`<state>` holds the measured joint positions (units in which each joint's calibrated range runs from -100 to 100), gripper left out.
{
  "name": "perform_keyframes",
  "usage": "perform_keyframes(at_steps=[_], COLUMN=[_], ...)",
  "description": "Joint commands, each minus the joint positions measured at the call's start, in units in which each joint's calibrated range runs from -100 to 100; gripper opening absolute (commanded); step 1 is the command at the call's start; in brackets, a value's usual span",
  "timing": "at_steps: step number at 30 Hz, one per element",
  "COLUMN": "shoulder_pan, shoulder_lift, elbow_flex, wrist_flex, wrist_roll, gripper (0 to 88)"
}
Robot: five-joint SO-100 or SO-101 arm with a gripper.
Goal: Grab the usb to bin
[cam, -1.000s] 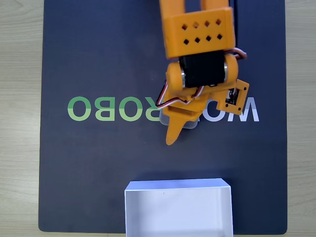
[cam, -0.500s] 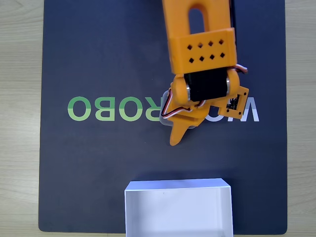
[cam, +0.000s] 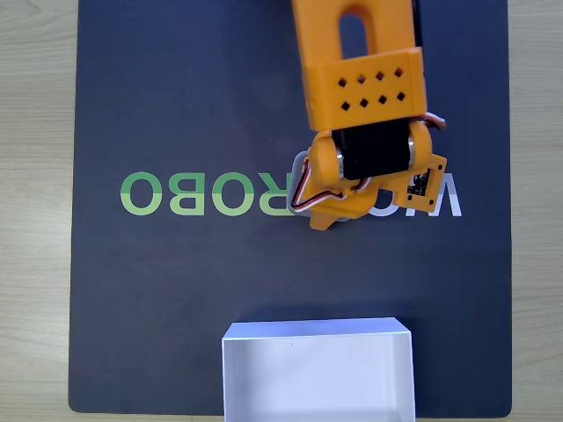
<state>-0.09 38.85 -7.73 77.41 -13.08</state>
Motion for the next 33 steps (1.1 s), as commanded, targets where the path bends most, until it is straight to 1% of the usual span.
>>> perform_keyframes(at_steps=[1,7,12,15,18,20,23,26,33], shoulder_pan=[1.27,3.12,9.6,12.04,13.89,14.06,14.06,13.81,11.7], shoulder_lift=[-8.88,-27.45,-39.32,-41.27,-40.93,-39.49,-34.32,-27.79,-11.26], elbow_flex=[-2.3,-2.12,-0.04,-0.31,-0.95,-1.04,-1.31,-5.28,-20.73], wrist_flex=[-0.29,0.5,-0.81,-1.6,-5.44,-10.33,-18.62,-23.68,-25.95], wrist_roll=[0.3,1.72,1.93,1.93,1.93,1.99,2.04,2.04,2.04], gripper=[6.3,6.8,6.8,6.9,7.0,7.0,6.8,6.7,6.5])
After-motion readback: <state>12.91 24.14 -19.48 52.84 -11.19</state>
